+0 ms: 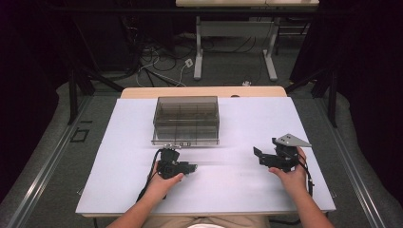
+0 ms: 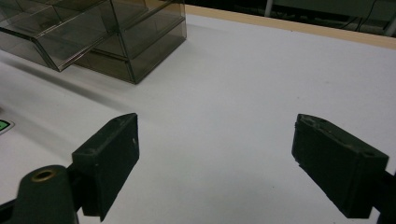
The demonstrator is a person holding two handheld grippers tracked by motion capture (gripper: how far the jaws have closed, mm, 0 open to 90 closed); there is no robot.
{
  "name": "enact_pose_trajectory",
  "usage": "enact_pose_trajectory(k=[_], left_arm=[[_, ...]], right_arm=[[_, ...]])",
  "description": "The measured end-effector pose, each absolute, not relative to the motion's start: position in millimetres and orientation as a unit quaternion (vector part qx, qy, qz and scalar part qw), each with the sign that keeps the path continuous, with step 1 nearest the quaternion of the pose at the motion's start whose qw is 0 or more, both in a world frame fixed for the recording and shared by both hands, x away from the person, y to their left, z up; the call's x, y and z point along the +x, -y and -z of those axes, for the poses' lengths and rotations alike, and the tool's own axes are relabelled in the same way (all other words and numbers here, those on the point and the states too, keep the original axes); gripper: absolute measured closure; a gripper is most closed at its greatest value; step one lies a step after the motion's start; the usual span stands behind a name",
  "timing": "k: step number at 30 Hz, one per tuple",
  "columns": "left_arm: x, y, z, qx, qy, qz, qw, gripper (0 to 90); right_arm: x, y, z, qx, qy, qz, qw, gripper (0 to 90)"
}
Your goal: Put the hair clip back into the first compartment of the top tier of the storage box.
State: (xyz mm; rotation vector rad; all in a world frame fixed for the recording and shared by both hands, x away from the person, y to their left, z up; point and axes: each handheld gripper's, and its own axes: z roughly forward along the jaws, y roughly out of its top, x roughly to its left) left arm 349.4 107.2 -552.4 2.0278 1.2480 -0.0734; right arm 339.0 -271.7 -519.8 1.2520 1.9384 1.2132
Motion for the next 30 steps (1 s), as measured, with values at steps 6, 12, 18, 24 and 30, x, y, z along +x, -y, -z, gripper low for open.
enact_pose_trajectory(k=[6, 12, 18, 24, 30], left_arm=[[348.4, -105.3, 552.9, 0.788, -0.491, 0.024, 0.371, 63.7], [347.8, -105.2, 552.9, 0.792, -0.488, 0.018, 0.366, 68.0], [347.7, -104.9, 553.5, 0.795, -0.486, 0.013, 0.364, 72.7], [346.6, -103.7, 554.0, 0.798, -0.479, 0.014, 0.366, 75.9], [345.1, -102.2, 554.0, 0.799, -0.477, 0.017, 0.366, 79.2]], right_arm=[[339.4, 271.5, 520.3, 0.462, -0.717, -0.449, 0.265, 14.6], [339.4, 271.4, 520.4, 0.463, -0.718, -0.449, 0.264, 14.6], [339.4, 271.3, 520.4, 0.463, -0.718, -0.449, 0.263, 14.6], [339.5, 271.3, 520.7, 0.463, -0.717, -0.449, 0.265, 14.6], [339.5, 271.6, 520.4, 0.463, -0.719, -0.447, 0.262, 14.6]])
